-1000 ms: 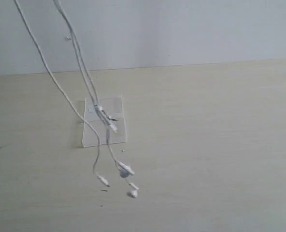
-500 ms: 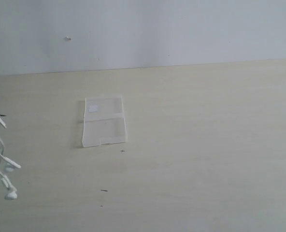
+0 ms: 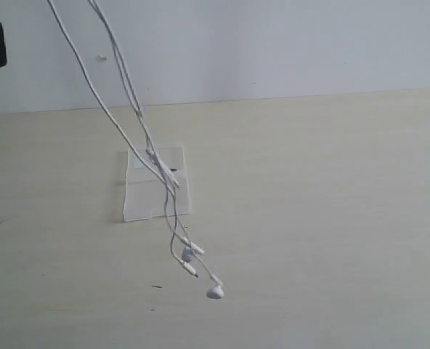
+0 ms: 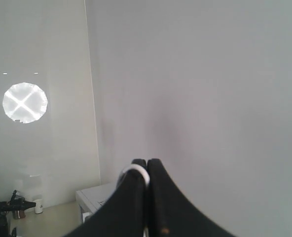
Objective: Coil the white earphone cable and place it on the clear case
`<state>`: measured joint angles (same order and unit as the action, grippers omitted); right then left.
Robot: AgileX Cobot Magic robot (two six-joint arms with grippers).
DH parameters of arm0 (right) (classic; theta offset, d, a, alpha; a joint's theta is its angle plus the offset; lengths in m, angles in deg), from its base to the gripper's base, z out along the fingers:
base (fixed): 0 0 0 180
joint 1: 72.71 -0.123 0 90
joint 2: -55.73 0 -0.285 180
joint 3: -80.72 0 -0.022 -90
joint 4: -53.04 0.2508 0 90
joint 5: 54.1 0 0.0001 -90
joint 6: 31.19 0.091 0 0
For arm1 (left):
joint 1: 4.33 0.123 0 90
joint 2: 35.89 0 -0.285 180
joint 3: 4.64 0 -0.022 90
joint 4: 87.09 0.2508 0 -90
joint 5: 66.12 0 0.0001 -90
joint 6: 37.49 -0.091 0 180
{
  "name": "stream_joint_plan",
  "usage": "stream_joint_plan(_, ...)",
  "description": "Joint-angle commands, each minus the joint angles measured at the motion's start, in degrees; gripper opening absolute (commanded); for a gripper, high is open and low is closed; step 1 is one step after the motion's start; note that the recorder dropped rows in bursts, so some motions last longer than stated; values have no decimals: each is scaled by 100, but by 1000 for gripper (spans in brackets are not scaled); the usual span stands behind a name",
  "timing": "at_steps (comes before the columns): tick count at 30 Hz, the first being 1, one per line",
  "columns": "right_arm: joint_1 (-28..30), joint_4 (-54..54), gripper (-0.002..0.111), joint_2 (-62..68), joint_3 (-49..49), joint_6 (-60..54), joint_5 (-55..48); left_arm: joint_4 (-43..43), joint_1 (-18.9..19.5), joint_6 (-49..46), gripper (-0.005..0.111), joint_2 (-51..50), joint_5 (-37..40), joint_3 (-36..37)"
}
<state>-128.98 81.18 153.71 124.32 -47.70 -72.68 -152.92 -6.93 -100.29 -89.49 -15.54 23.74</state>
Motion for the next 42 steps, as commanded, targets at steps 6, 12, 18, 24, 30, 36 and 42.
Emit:
stream_joint_plan(6, -7, 22, 0, -16, 26, -145, 9, -291, -21, -243, 78, -19, 147, 31)
stream_joint_plan(12, -7, 34, 0, -16, 26, -145, -3, -717, -21, -554, 78, -19, 161, 31)
stream_joint_plan(18, -7, 312, 0, -16, 26, -311, 48, -783, -21, -579, 78, -162, 161, 31)
stream_joint_plan(24, -7, 456, 0, -16, 26, -403, 63, -832, -21, -579, 49, -472, 302, 31)
stream_joint_plan(30, -7, 456, 0, -60, 26, -494, 74, -614, -21, -579, 0, -456, 231, 31)
stream_joint_plan(36, -7, 454, 0, -162, 26, -642, 74, -334, -21, -579, 0, -456, 204, 31)
stream_joint_plan(42, -7, 408, 0, -203, 26, -642, -144, -110, -21, -579, 0, -368, 49, 31)
